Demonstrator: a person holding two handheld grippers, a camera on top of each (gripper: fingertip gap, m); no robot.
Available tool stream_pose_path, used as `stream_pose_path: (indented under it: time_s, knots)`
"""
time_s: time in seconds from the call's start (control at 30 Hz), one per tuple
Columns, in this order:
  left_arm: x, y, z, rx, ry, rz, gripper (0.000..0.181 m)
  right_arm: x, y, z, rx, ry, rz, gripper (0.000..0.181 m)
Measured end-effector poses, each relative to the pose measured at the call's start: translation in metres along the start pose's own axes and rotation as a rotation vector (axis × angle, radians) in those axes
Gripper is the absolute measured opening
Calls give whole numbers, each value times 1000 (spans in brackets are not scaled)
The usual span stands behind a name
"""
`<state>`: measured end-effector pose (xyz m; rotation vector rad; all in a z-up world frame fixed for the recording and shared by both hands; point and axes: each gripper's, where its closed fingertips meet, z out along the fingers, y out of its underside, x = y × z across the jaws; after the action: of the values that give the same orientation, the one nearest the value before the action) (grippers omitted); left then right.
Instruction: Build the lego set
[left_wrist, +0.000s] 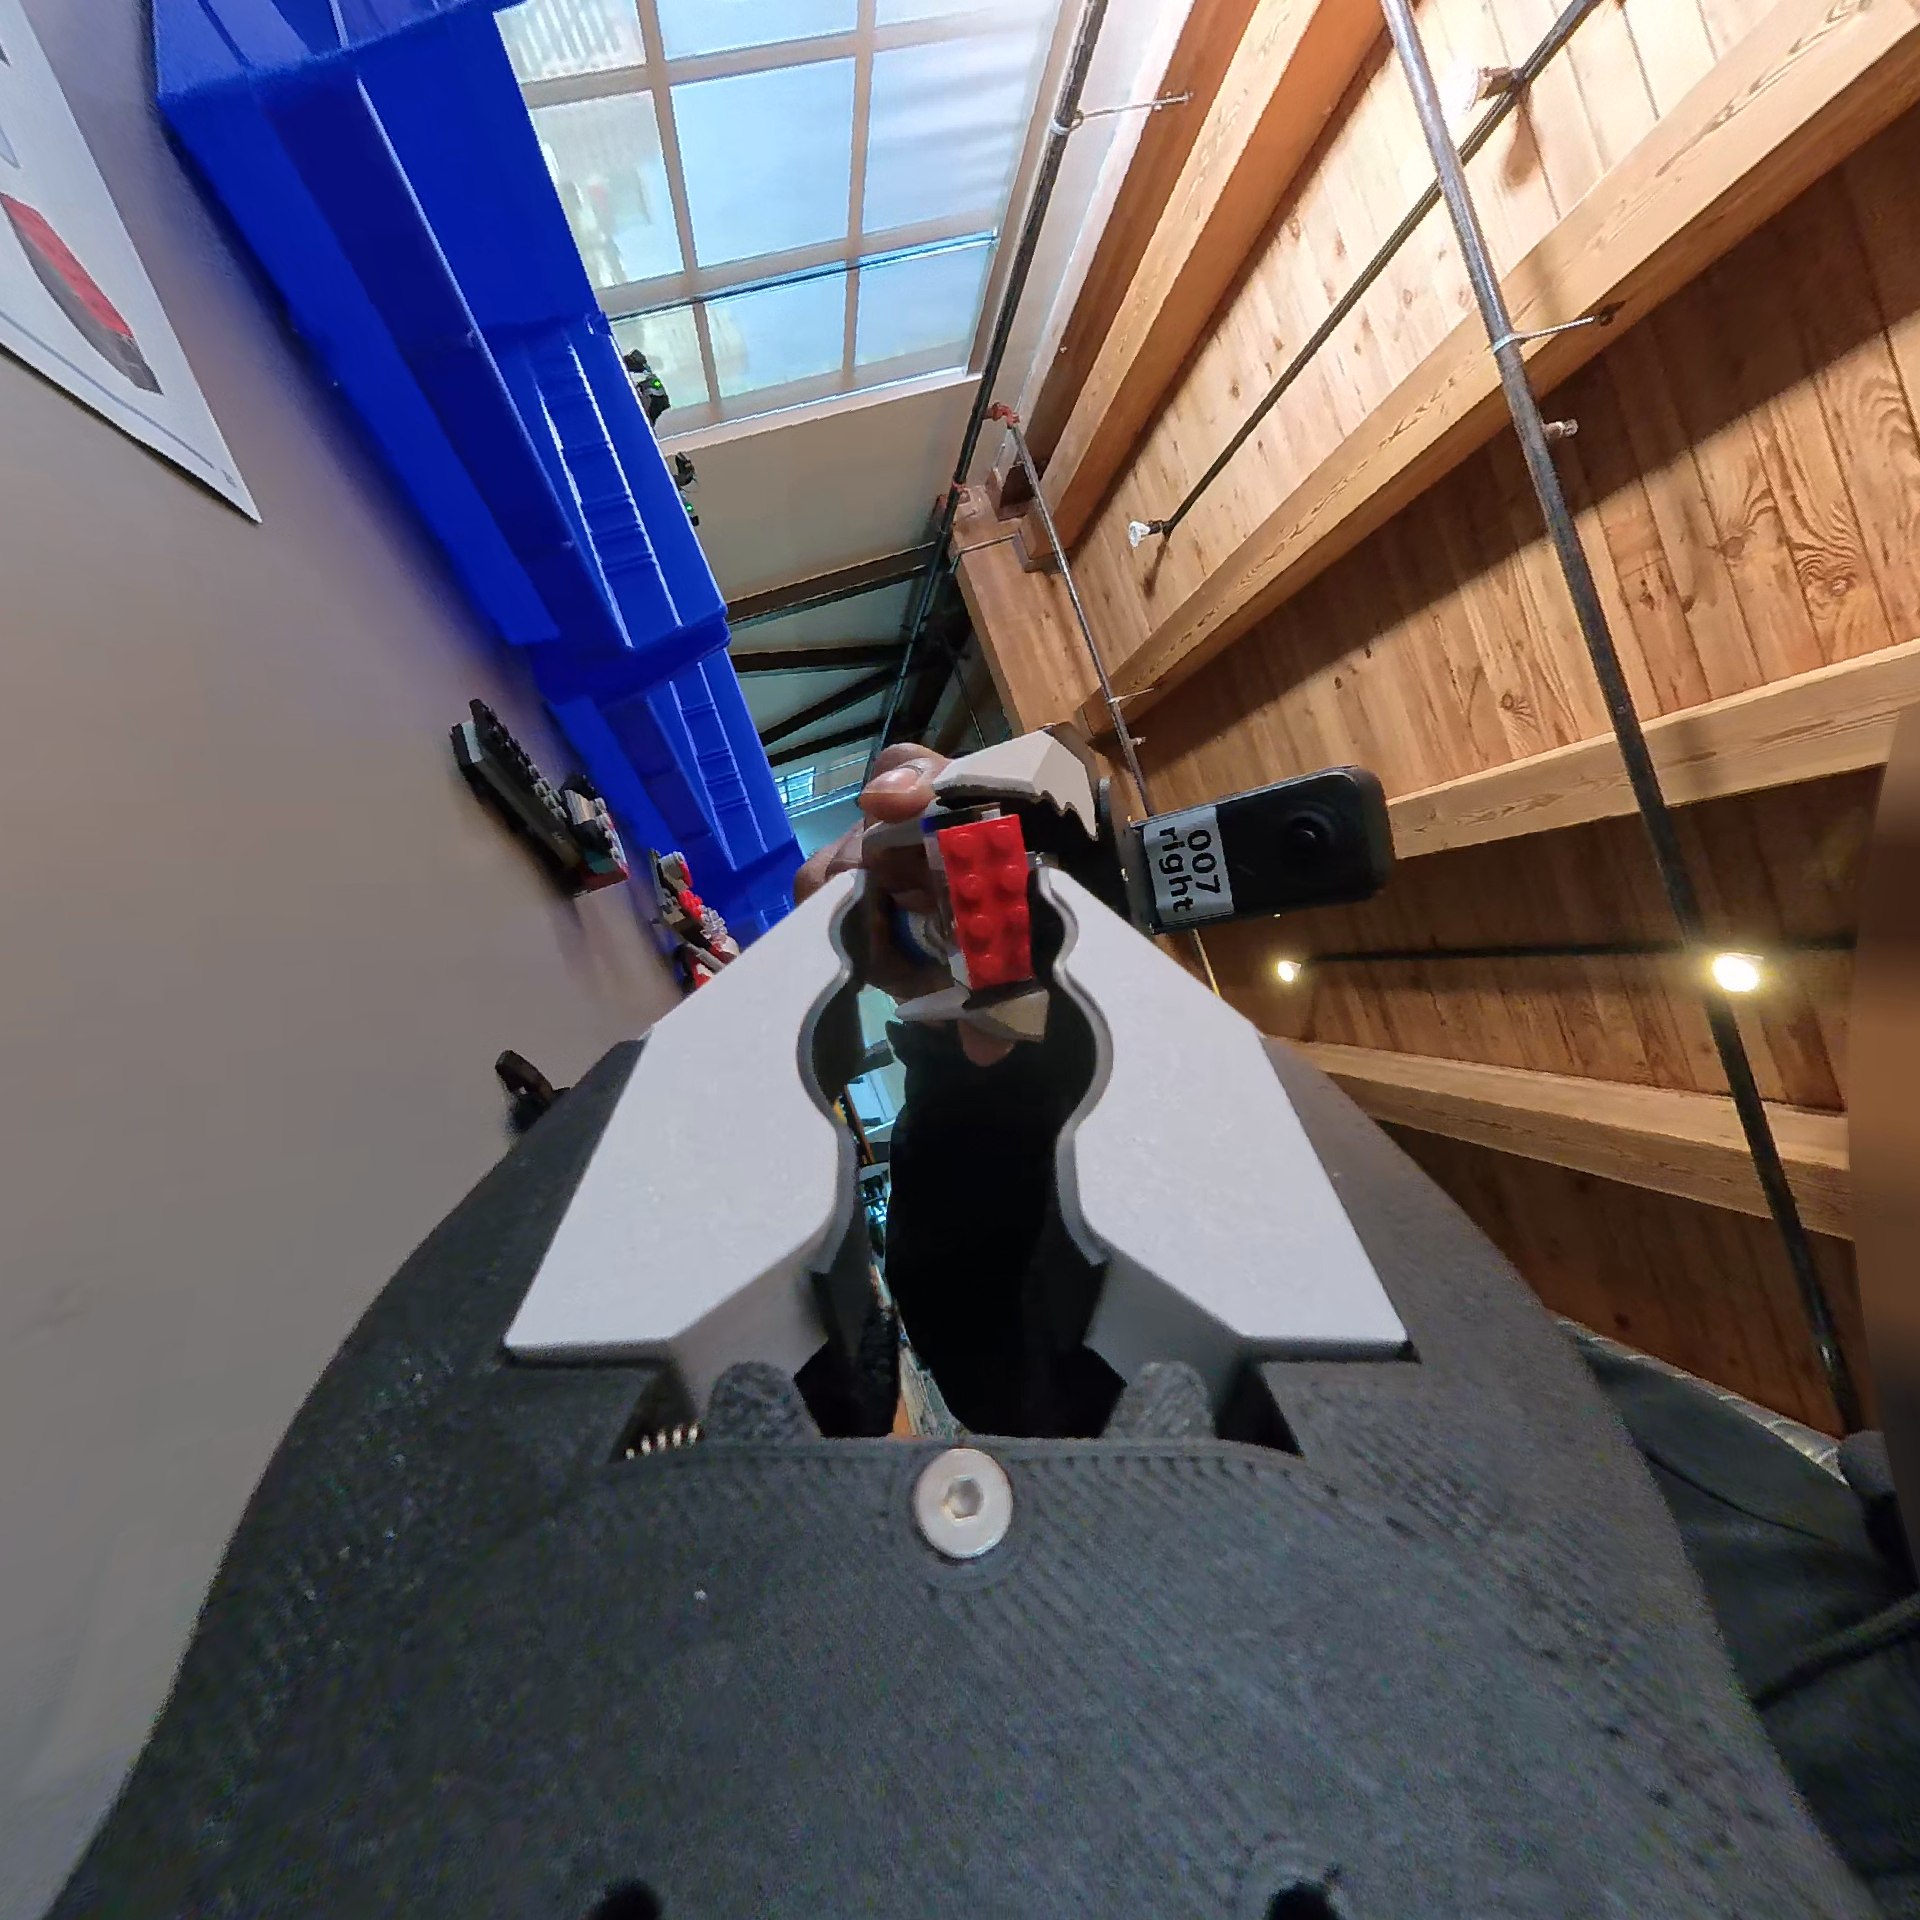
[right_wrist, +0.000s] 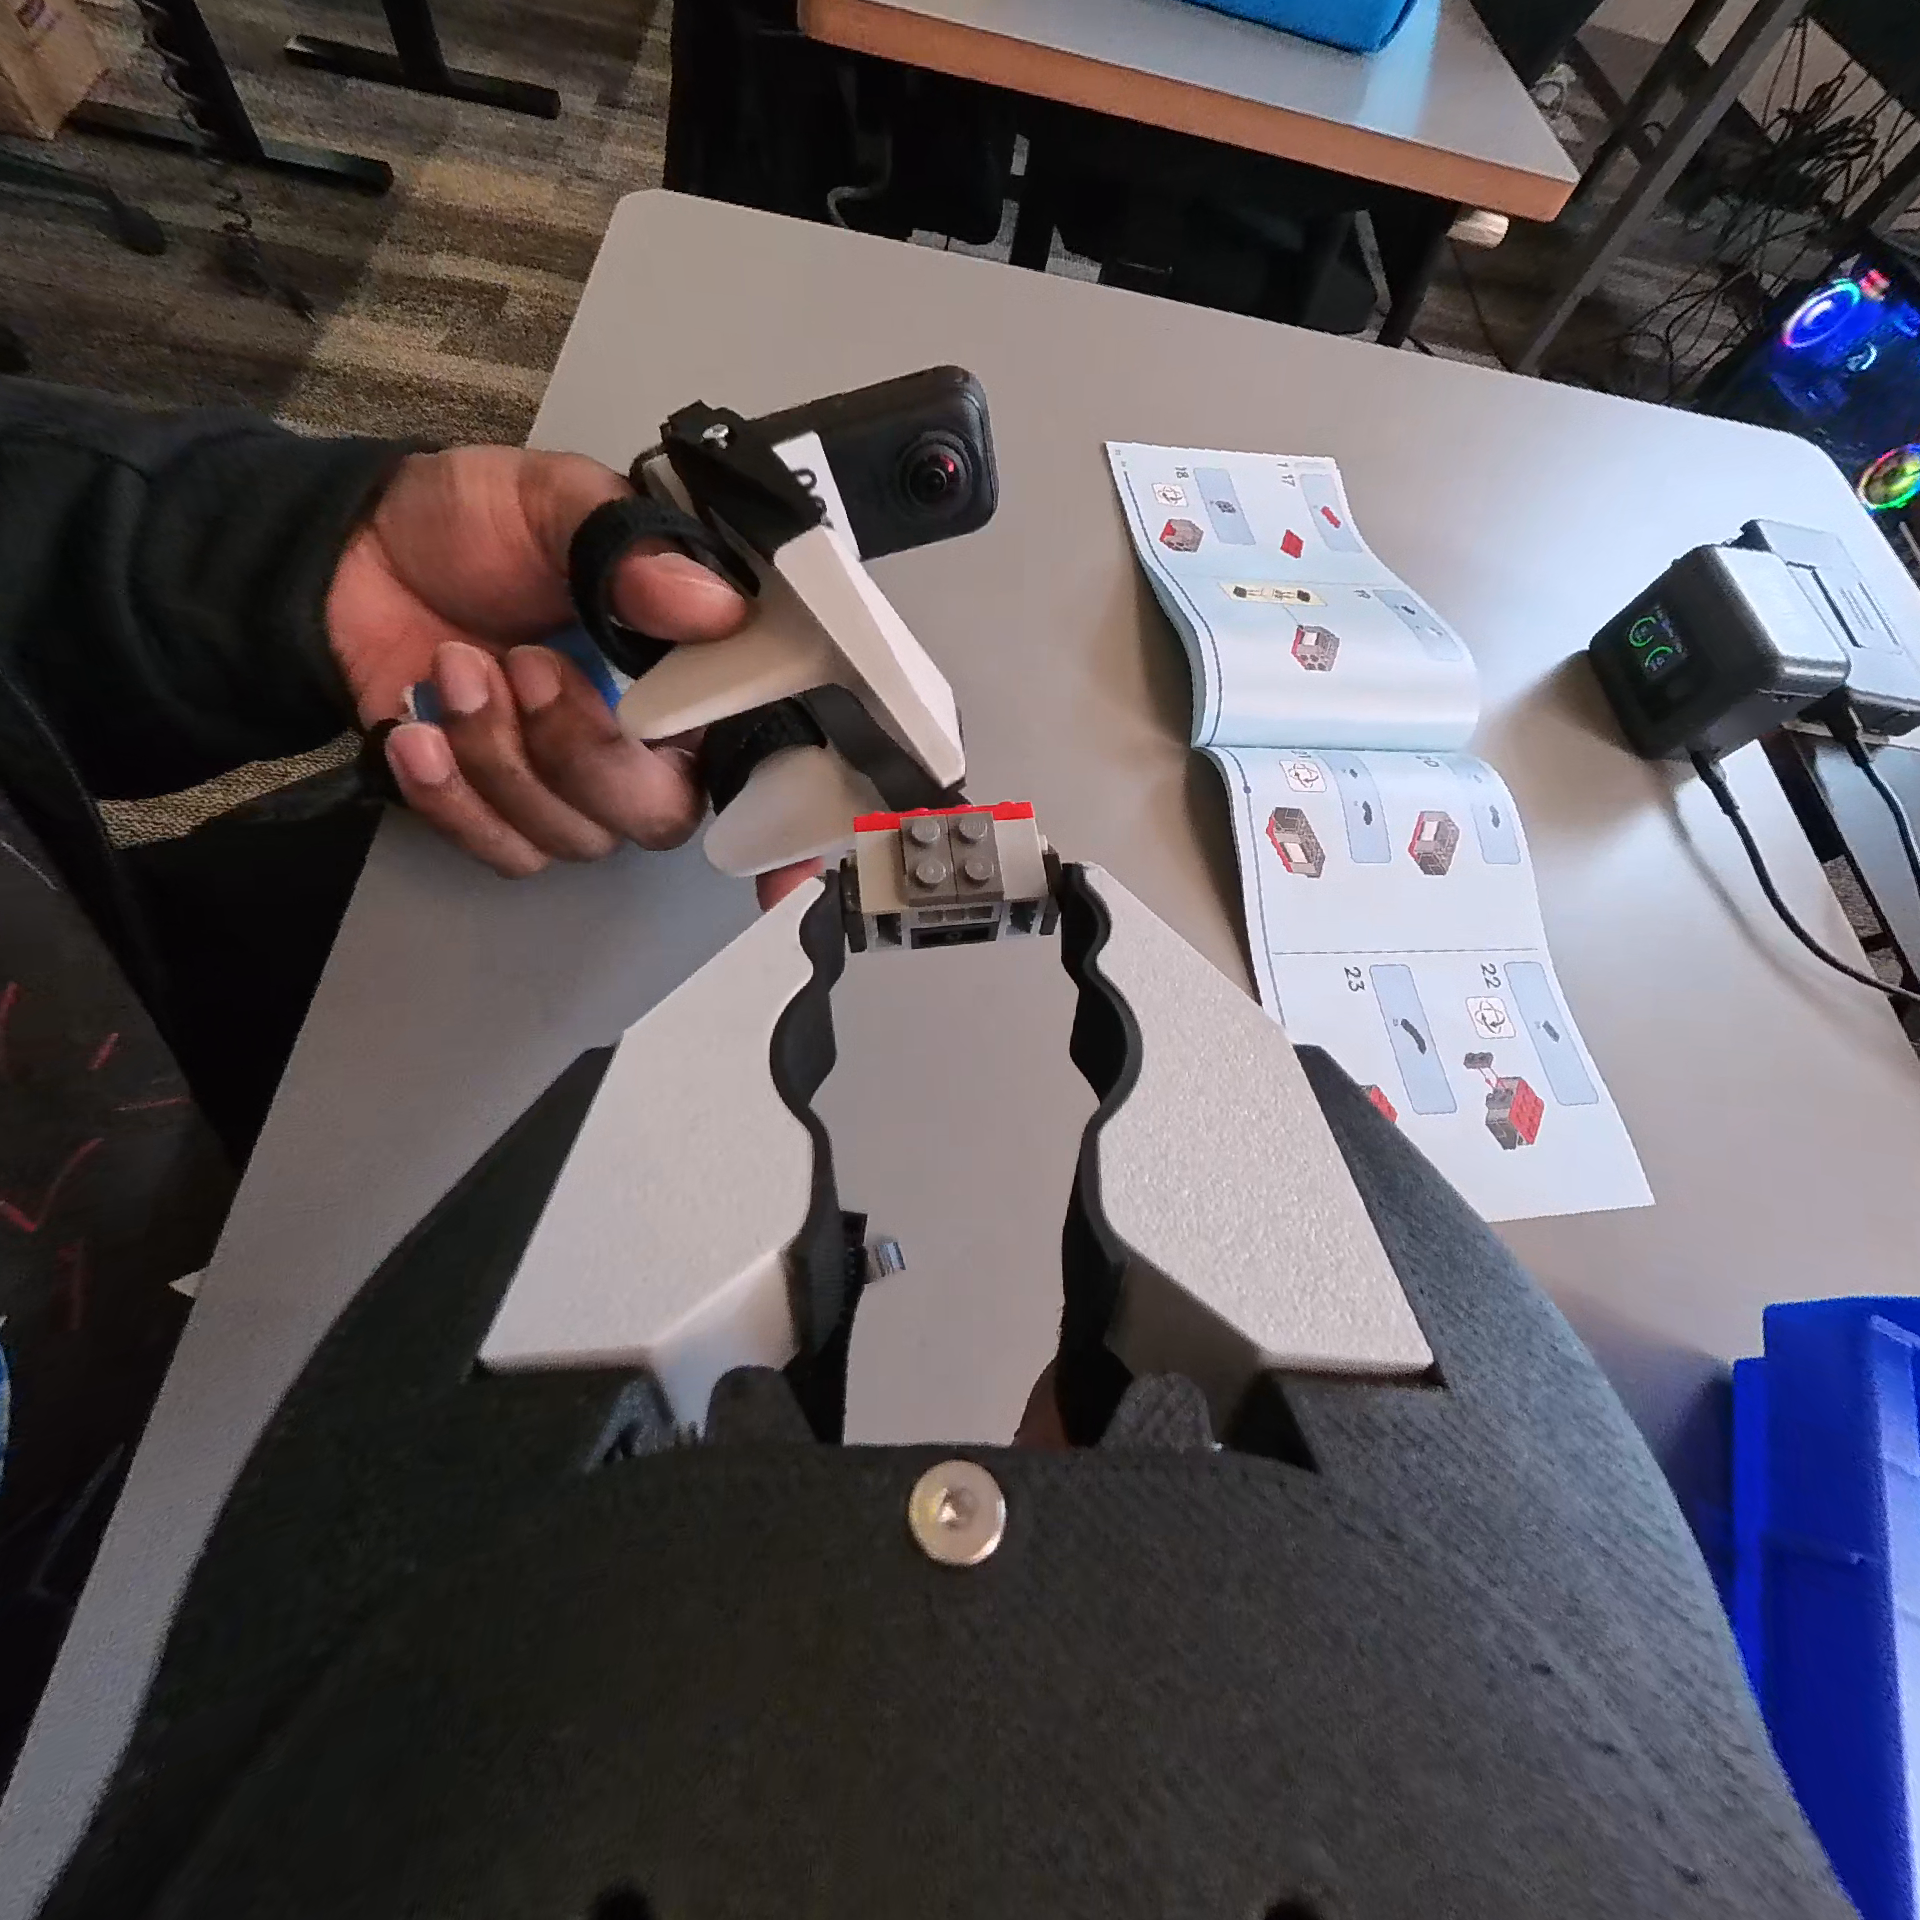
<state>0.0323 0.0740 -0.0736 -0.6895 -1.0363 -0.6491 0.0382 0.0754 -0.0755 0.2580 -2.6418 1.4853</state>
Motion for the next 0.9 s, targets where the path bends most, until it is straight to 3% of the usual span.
stream_pose_path:
  time_s: [0.3,0.67,0.9]
  knots:
    - [1,-4,0,26,14,-8,28,-1,-2,2,0,3,-2,43]
    - [0,-1,-3,-22,-78,173,29,0,1,-1,-26,8,11,43]
    - [7,2,0,-27,-8,103,29,-2,-3,-3,-10,1,5,43]
